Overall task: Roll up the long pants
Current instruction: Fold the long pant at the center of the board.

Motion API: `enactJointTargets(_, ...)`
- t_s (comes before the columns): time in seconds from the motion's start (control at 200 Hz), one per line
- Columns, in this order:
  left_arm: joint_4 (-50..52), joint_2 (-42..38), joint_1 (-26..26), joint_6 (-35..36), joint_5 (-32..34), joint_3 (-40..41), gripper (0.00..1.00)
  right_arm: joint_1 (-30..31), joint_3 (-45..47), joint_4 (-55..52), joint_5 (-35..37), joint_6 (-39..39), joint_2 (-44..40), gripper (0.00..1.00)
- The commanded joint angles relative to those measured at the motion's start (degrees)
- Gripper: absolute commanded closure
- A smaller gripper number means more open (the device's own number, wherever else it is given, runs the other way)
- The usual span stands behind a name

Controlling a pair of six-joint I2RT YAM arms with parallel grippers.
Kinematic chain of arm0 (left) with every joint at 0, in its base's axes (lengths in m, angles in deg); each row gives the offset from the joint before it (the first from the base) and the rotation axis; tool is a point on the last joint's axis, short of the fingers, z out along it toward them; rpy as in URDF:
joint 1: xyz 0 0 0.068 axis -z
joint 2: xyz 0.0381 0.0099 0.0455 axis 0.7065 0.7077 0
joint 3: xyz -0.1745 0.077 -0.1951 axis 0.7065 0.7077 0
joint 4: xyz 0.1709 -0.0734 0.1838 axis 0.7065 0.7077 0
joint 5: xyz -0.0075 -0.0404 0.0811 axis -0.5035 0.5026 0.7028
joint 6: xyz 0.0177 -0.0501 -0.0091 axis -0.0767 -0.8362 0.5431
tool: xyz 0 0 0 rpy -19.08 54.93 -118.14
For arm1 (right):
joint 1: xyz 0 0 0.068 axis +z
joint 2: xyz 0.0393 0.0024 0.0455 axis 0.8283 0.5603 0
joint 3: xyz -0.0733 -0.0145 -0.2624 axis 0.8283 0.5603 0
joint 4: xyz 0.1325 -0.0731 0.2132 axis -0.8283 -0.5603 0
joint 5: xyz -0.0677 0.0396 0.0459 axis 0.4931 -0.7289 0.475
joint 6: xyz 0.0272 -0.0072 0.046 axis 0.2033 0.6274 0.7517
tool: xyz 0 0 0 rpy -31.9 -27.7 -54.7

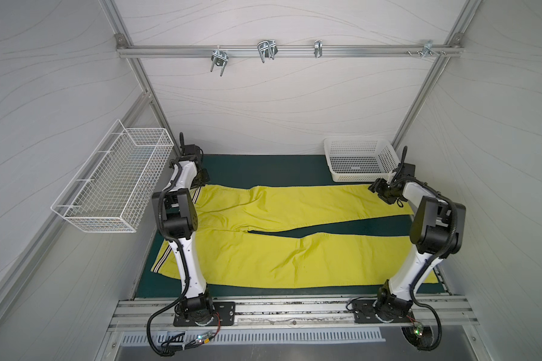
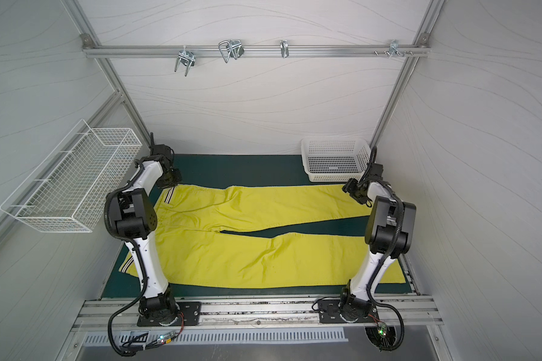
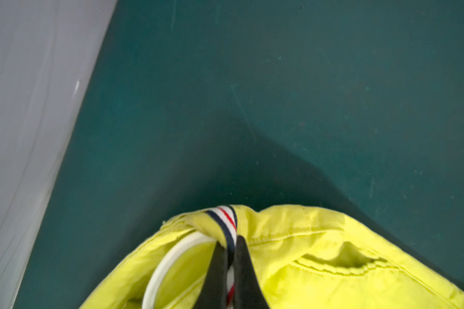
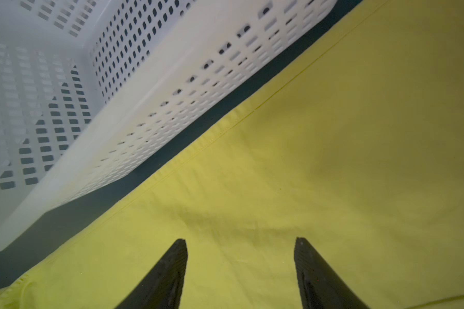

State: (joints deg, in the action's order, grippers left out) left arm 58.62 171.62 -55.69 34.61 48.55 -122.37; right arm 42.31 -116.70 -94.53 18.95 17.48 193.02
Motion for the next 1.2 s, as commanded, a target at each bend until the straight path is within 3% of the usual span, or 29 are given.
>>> enactJointTargets(0.0,0.8,-5.04,-0.24,-1.71,1.32,0.6,1.0,-0.44,-3.69,-5.9,5.93,-4.61,-1.52,0.34)
enactJointTargets(0.25,3.76,-11.3,1.24,-1.64,5.51,1.74,1.0,-4.2,-9.85,-8.53,5.03,-6.04,1.6,0.33)
enactJointTargets(0.545,5.03,-14.57,1.7,-1.44,4.03,0.49,1.0,-4.3,-22.36,-11.37,6.78,-11.65,12.29,0.33)
enactJointTargets(0.885,6.71,-14.38,2.14,-0.33,3.98,0.34,1.0,-4.99,-35.23,-19.63,15.85,-17.91,22.55,0.31)
enactJointTargets(1.196,9.0,-13.0,2.15,-0.46,2.84,-2.43,1.0,-9.41,-36.07,-19.15,10.15,-14.14,26.06,0.32)
